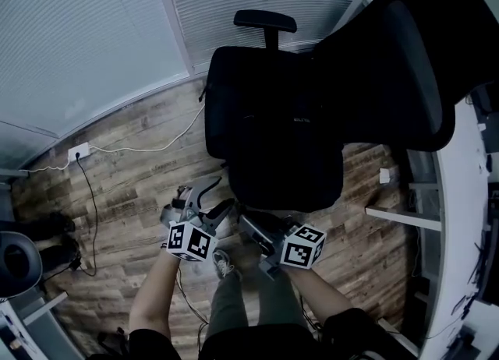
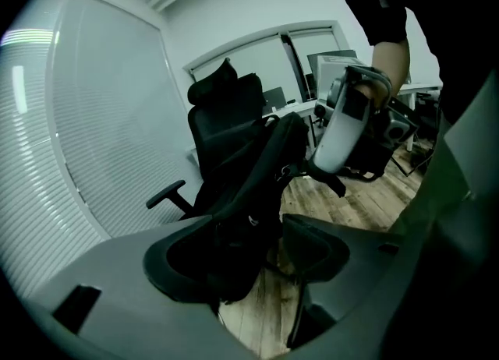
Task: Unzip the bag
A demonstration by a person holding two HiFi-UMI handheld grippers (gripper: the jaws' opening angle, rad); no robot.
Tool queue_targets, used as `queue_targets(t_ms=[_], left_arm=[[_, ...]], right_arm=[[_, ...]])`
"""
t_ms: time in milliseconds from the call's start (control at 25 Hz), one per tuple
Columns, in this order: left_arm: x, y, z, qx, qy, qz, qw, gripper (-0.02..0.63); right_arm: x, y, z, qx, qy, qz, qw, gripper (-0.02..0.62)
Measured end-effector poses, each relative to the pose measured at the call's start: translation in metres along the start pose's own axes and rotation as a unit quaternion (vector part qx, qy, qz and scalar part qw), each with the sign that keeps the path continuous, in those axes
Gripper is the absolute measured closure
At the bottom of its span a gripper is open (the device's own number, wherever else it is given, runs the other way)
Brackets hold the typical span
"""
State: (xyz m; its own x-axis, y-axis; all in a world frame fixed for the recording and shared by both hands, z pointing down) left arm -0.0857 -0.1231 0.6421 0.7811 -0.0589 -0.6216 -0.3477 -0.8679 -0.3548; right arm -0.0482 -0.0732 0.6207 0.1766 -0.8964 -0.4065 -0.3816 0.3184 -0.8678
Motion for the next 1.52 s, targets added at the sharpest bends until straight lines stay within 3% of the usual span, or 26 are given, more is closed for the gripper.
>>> queue_targets(t_ms=[280,480,640,800,1040,1200,1280,1520], left_arm=[[0.034,-0.017,-0.012,-0.007,-0.019,-0.085,0.9962,0.333],[0.054,-0.033,-0.023,-0.003,-0.018,-0.183,0.9830,0.361],[0.061,-0.037,-0.027,-0.004,-0.014,-0.205,0.9786,0.432],[0.070,-0.044,-0.030,-0.010,-0.005,-0.214,0.9768,0.469],[0.080,-0.049,-0.031,-0.017,0.006,-0.209,0.9778,0.483],[0.082,-0.050,-0.033,-0.017,0.013,-0.207,0.9781,0.486],[0.084,-0.050,-0.034,-0.018,0.014,-0.204,0.9788,0.488],[0.084,-0.052,-0.033,-0.017,0.019,-0.199,0.9797,0.489]], right_arm=[[-0.002,-0.002,0.023,-0.003,-0.015,-0.012,1.000,0.546],[-0.004,-0.002,0.037,-0.006,-0.031,-0.021,0.999,0.547],[-0.006,-0.008,0.049,-0.034,-0.035,-0.007,0.999,0.547],[-0.008,-0.016,0.065,-0.098,-0.020,0.045,0.994,0.548],[-0.002,-0.023,0.087,-0.215,0.010,0.146,0.966,0.548],[0.003,-0.026,0.104,-0.304,0.026,0.217,0.927,0.548],[0.004,-0.028,0.111,-0.328,0.030,0.235,0.914,0.548],[0.003,-0.030,0.127,-0.349,0.013,0.231,0.908,0.548]])
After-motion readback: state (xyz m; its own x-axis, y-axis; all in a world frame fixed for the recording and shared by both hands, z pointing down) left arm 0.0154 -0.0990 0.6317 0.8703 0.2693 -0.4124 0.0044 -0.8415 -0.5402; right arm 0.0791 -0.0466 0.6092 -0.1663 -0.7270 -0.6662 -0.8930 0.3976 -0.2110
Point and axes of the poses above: the fingertips, and each gripper's own axes: z backward along the fingers, y to its left, x out of its top, the point moved 1 cm from there along z, backward along the fingers, and after that the axes turned 13 degrees about y, right-handed, at the moved point
